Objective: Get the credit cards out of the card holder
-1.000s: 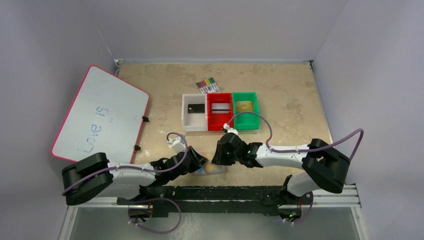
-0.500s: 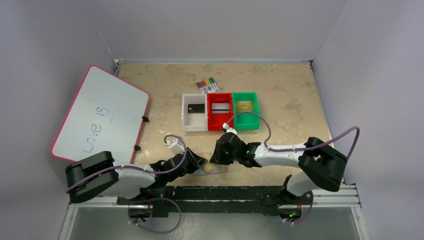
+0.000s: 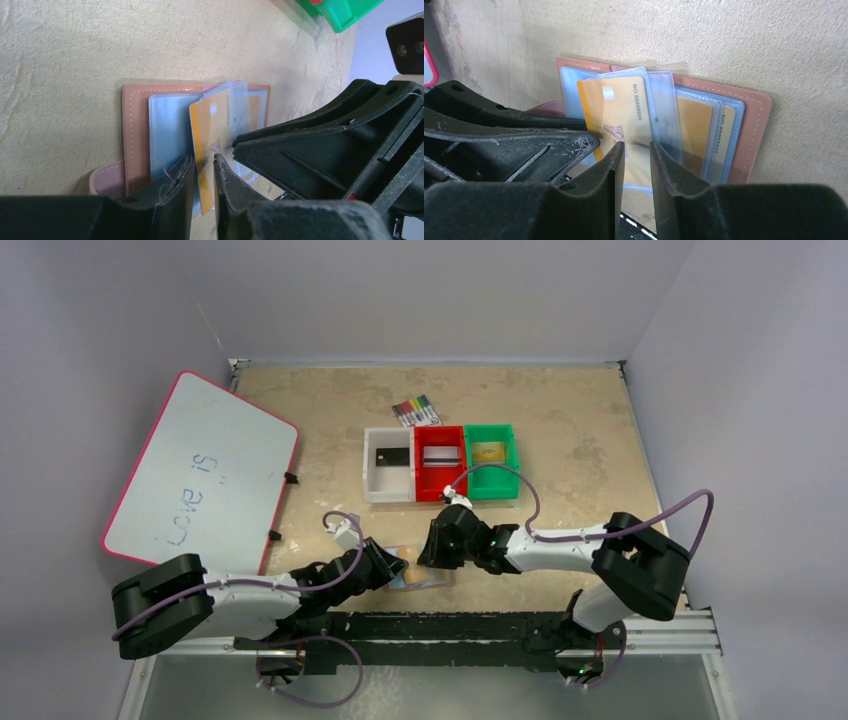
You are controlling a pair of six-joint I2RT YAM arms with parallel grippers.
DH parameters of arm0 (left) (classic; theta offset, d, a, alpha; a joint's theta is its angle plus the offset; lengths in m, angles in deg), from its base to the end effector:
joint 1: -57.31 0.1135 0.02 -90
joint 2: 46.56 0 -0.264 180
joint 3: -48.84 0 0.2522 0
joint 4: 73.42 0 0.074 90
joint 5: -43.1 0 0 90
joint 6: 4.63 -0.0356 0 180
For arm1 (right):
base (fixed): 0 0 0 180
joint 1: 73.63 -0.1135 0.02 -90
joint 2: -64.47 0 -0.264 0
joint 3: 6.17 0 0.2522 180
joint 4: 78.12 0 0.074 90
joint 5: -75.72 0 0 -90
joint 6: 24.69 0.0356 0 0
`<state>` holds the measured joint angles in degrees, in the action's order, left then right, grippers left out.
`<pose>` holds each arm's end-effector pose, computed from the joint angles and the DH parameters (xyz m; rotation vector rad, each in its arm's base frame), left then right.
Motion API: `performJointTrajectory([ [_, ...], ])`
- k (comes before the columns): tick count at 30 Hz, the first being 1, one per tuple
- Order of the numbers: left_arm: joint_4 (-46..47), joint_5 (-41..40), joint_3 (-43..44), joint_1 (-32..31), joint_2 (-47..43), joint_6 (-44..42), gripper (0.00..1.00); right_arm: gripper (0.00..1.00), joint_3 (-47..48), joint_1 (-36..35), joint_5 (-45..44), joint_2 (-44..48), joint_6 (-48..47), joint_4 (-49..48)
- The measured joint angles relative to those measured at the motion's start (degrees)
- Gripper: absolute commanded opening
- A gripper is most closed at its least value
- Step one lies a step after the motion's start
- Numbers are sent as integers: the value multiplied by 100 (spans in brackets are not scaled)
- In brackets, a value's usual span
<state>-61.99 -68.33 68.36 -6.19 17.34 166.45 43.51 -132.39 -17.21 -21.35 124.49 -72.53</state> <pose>0.0893 -0.1499 0.1159 -0.5836 2.2305 -1.0555 0.1500 0.2437 0.1551 0.0379 2.5088 0.9302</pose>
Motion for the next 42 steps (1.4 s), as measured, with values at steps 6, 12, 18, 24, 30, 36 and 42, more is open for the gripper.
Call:
performJointTrajectory([
  [6, -46, 2, -50, 0, -28, -68, 5, 29, 2, 0, -7, 0, 17, 7],
  [12, 7, 4, -98, 0, -90, -74, 0, 29, 7, 0, -13, 0, 24, 22],
  [18, -92, 2, -107, 0, -291, -76, 0, 29, 39, 0, -50, -4, 87, 90],
  [24, -535, -48, -107, 0, -667, -140, 0, 29, 74, -4, -66, -7, 118, 164],
  [30, -1095, -164, -96, -2, -938, -249, 0, 29, 76, -4, -66, -7, 125, 166],
  [36, -1386, -203, -11, -2, -1047, -286, 0, 29, 98, -4, -76, -7, 122, 208],
  [42, -1364, -201, 13, -2, -1040, -332, 7, 29, 179, -9, -107, -7, -85, 313],
])
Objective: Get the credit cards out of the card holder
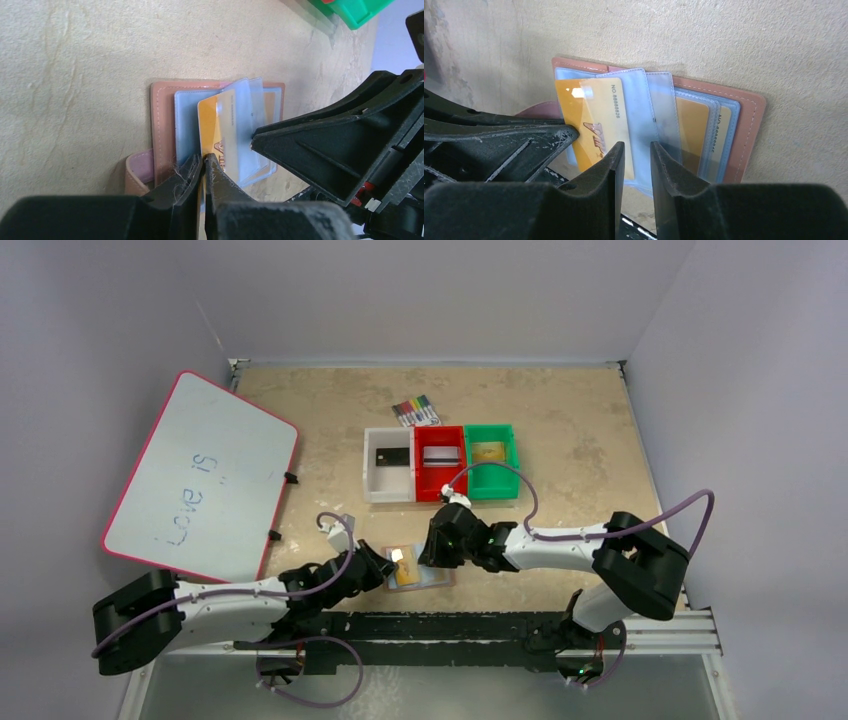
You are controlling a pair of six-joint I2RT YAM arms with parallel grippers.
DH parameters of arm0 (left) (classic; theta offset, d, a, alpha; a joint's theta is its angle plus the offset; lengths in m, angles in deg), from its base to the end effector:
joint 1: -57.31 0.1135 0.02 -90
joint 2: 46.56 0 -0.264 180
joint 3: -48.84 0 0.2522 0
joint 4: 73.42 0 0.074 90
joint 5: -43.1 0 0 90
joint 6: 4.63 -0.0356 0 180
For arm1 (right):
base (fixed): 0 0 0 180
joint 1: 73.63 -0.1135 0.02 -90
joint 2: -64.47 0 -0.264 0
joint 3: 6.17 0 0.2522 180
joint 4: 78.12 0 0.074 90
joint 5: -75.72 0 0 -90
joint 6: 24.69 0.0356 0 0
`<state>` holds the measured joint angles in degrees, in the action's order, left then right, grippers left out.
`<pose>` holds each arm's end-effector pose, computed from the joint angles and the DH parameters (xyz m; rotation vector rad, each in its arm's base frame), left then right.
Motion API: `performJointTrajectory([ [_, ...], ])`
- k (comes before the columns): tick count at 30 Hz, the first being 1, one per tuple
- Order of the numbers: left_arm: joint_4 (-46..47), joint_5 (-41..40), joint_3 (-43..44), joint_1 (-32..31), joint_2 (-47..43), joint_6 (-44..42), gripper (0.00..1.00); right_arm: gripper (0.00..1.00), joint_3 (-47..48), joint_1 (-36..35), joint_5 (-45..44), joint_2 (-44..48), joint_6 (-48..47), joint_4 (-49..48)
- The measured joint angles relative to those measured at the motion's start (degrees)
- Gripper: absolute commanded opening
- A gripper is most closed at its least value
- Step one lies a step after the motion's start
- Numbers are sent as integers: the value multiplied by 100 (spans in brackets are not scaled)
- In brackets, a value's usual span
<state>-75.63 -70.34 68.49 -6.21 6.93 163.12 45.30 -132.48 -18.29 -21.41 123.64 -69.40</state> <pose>0.0834 -0.1357 0.1225 -0.5249 2.2480 -0.9445 0.1516 0.2461 0.1594 0.0268 2.5169 0.8851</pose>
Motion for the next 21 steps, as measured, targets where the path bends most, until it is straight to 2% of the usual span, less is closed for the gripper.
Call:
performJointTrajectory([
  [13, 1025, 52, -96, 0, 564, -31, 15, 27, 52, 0, 11, -116, -162, -107],
  [15, 1147, 70, -109, 0, 612, -33, 12, 27, 52, 0, 13, -118, -162, -111],
  [18, 1241, 74, -111, 0, 649, -24, 2, 27, 52, 0, 15, -144, -162, -142],
  [21, 1241, 72, -111, 0, 636, 59, 0, 27, 52, 0, 22, -160, -149, -175],
])
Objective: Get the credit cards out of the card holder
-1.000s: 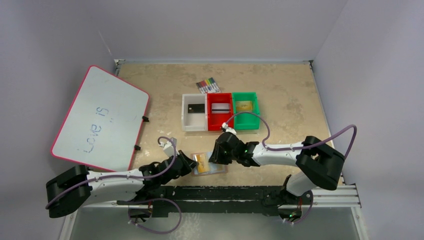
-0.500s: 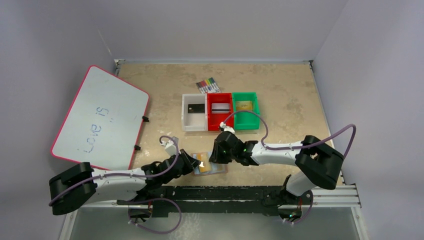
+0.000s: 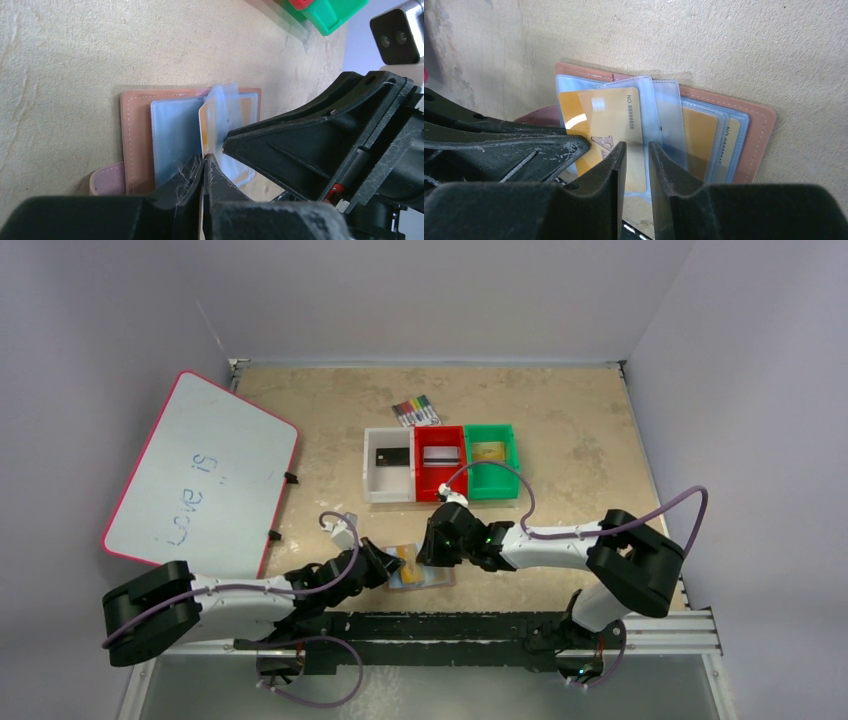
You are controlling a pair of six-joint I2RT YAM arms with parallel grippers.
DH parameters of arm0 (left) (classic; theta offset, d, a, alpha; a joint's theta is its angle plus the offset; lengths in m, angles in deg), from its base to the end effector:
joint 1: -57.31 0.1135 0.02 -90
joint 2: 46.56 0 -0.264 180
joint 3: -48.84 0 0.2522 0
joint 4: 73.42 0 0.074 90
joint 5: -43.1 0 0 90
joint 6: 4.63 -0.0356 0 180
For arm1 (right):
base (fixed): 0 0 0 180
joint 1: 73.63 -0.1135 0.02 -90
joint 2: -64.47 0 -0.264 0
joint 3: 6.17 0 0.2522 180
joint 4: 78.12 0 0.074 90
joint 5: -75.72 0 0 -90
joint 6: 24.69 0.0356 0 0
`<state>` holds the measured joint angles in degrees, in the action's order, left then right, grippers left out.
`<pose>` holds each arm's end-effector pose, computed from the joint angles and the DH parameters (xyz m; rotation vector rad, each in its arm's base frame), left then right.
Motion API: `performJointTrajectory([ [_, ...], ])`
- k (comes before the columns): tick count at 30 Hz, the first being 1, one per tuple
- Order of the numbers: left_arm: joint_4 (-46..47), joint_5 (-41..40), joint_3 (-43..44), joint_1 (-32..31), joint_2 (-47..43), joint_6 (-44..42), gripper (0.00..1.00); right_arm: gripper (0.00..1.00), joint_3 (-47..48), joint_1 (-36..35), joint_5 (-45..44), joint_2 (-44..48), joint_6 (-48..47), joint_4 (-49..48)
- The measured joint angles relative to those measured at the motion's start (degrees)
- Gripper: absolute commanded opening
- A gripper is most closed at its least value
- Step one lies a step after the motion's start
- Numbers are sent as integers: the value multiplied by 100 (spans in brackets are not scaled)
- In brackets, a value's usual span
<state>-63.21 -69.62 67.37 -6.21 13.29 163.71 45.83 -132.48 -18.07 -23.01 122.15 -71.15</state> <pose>0.0873 -0.1445 0.1201 -0.5419 2.1929 -1.0501 0.1544 0.2509 0.1569 -0.0074 2.5034 0.8895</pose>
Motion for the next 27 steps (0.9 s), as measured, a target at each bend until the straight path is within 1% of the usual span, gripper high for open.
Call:
performJointTrajectory([
  [2, -79, -9, 2, 0, -85, 17, 0, 27, 0, 0, 0, 0, 20, 7],
  [4, -372, -55, 24, 0, -278, 28, 0, 27, 4, 0, -4, 0, 33, 24],
  [13, -2352, -374, 566, -24, -1316, -170, 0, 29, 11, 0, -240, 260, 74, 472],
  [17, -2983, -540, 833, -24, -1576, -369, 0, 32, 11, 4, -420, 579, -44, 920],
  [20, -3224, -581, 1067, -24, -1650, -560, 0, 34, 33, 4, -612, 970, -131, 1272],
  [22, -3300, -601, 1244, -24, -1657, -708, 0, 44, 109, 4, -785, 1263, -157, 1480],
  [24, -3320, -605, 1397, -24, -1659, -822, 0, 48, 205, 4, -957, 1534, -173, 1609],
  [25, -3320, -608, 1471, -24, -1661, -894, 0, 54, 249, 7, -1058, 1679, -181, 1655],
  [27, -3318, -608, 1578, -24, -1663, -1003, 0, 70, 293, 11, -1213, 1954, -181, 1698],
])
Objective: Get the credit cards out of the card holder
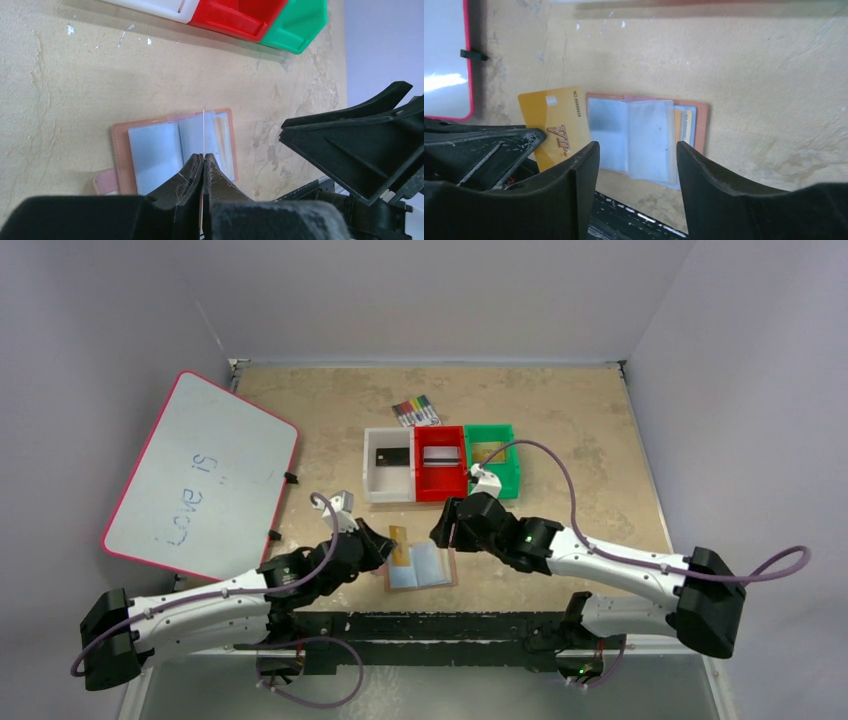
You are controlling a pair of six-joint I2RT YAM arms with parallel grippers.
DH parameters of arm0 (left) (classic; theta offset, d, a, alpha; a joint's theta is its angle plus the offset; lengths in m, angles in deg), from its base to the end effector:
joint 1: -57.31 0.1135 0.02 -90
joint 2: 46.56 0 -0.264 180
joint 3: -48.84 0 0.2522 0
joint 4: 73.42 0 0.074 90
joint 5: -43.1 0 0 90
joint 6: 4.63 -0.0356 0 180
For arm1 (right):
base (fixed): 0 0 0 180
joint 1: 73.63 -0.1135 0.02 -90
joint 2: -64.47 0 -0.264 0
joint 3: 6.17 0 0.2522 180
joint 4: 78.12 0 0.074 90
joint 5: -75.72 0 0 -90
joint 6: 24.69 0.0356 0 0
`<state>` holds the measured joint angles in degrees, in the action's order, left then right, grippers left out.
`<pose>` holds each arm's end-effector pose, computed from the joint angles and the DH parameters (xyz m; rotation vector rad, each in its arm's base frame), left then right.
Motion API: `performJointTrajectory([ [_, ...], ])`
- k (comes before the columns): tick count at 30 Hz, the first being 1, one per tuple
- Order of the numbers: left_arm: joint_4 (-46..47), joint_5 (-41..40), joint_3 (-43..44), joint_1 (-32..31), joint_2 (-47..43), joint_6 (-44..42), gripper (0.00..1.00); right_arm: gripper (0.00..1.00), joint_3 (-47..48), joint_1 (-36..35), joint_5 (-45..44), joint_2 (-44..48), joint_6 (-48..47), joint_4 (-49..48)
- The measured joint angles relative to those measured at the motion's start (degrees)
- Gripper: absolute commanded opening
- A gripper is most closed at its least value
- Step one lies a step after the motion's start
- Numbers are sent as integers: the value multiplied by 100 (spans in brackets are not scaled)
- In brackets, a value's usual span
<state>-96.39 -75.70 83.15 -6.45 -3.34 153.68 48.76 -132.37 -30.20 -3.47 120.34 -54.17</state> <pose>0.0888 -0.1414 0.1997 -0.3922 2.1382 -0.8683 0.1397 0.2113 0.2363 0.0860 2.3045 0.7858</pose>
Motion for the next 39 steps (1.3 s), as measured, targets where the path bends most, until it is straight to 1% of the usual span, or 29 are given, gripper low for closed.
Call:
performJointTrajectory([
  [2, 13, 2, 59, 0, -15, -79, 0, 76, 2, 9, -146, 190, -7, 28],
  [4, 55, 2, 68, 0, -50, -164, 0, 78, -2, 59, -264, 332, -20, 55],
  [6, 92, 7, 68, 0, -118, -225, 0, 84, -55, 186, -238, 461, -98, -26],
  [12, 280, 17, 68, 0, -345, -415, 0, 90, -758, 1043, 413, 1134, -535, -905],
  [15, 398, 31, 68, 0, -466, -494, 0, 90, -1086, 1123, 702, 1467, -678, -1362],
  [17, 501, 46, 68, 0, -538, -518, 0, 89, -1268, 1123, 979, 1650, -743, -1692],
  [20, 717, 94, 61, 0, -612, -553, 0, 83, -1384, 1126, 1403, 1709, -798, -2070],
  [29, 1491, 463, -70, 0, -562, -560, 0, 67, -1591, 1244, 2708, 1252, -745, -3261],
  [34, 1735, 619, -81, 0, -546, -557, 0, 60, -1757, 1453, 3377, 1014, -621, -3832],
  [39, 1950, 737, -170, 0, -605, -555, 0, 54, -1891, 1681, 3945, 979, -494, -4387],
])
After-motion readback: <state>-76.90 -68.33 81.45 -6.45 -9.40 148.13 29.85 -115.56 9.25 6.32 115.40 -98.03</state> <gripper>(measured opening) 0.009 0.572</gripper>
